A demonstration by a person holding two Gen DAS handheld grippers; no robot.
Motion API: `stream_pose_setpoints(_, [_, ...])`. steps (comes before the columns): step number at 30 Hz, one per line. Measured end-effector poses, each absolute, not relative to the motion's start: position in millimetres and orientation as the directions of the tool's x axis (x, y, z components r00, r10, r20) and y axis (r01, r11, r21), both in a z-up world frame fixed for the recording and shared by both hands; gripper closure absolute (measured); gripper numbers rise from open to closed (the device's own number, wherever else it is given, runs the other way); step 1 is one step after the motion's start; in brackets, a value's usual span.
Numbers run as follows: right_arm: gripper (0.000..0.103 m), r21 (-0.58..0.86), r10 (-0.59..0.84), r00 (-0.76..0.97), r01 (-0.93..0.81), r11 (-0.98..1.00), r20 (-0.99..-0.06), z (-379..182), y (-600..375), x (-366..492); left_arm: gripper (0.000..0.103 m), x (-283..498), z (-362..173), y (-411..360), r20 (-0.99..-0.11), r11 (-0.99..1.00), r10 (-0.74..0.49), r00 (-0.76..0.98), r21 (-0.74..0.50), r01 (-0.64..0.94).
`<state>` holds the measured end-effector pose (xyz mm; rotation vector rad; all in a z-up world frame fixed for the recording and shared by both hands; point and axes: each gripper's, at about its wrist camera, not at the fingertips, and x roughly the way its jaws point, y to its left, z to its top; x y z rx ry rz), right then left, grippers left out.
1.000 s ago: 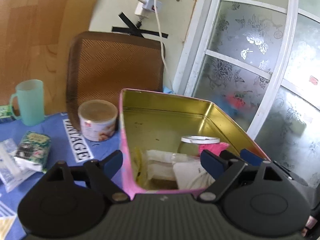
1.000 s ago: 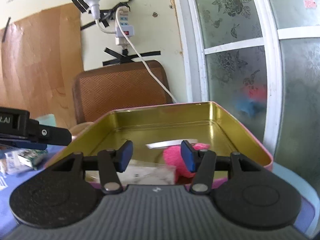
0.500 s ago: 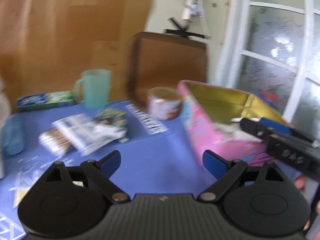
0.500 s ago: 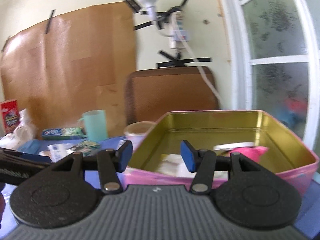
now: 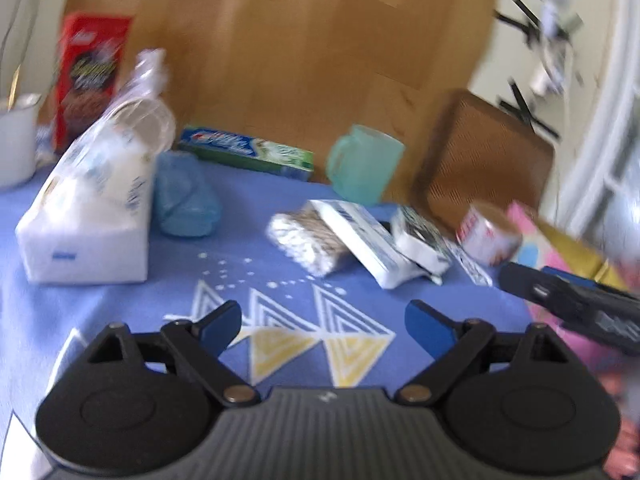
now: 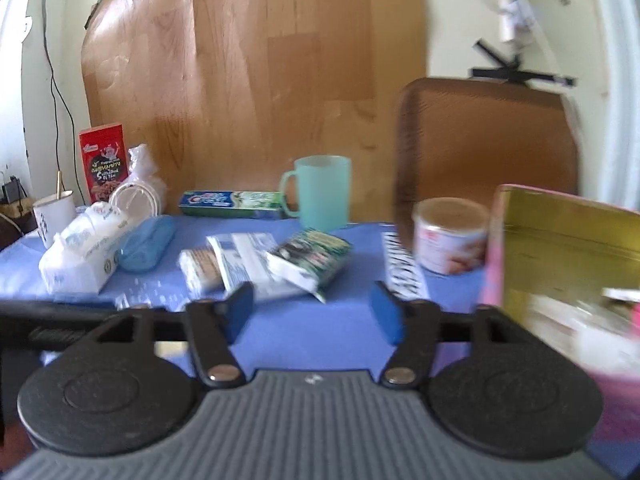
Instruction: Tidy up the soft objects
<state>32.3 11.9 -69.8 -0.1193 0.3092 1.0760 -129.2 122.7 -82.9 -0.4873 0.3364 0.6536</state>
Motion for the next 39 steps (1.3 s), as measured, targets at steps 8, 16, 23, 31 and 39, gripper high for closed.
stream_pose_setpoints(8, [0.024, 0.15, 0.751, 0.425, -0.814, 0.561, -0.505, -78.7, 113.4, 81.4, 0.011, -140.6, -86.8, 138.9, -0.435, 0.622, 0.508, 0.743, -0.412, -0.666])
stream_pose_setpoints(16, [0.046, 0.171, 0.822, 0.314, -0.884, 0.436, -0.475, -86.9, 29.4, 48.4, 0.009, -136.4, -85.4, 128.5, -0.428, 0.661, 0.499, 0.754, -0.374, -0.65])
stream_pose_setpoints(23, [0.038, 0.018, 0.832, 0.289, -0.941, 0.337, -0.474, -117.2, -60.0, -3.1, 0.019, -119.9, -84.2, 115.6, -0.475, 0.743, 0.385, 0.791, -0.348, -0.571])
stream_pose_setpoints(31, [0.026, 0.028, 0.835, 0.309, -0.933, 0.36, -0.455, -122.1, -67.6, -3.2, 0.019, -86.4, -77.0, 75.3, -0.528, 0.797, 0.262, 0.808, -0.354, -0.49])
stream_pose_setpoints(39, [0.02, 0.018, 0.85, 0.293, -0.942, 0.335, -0.438, -125.7, -76.5, -8.2, 0.003, -69.6, -87.6, 46.3, -0.545, 0.799, 0.435, 0.717, -0.133, -0.586])
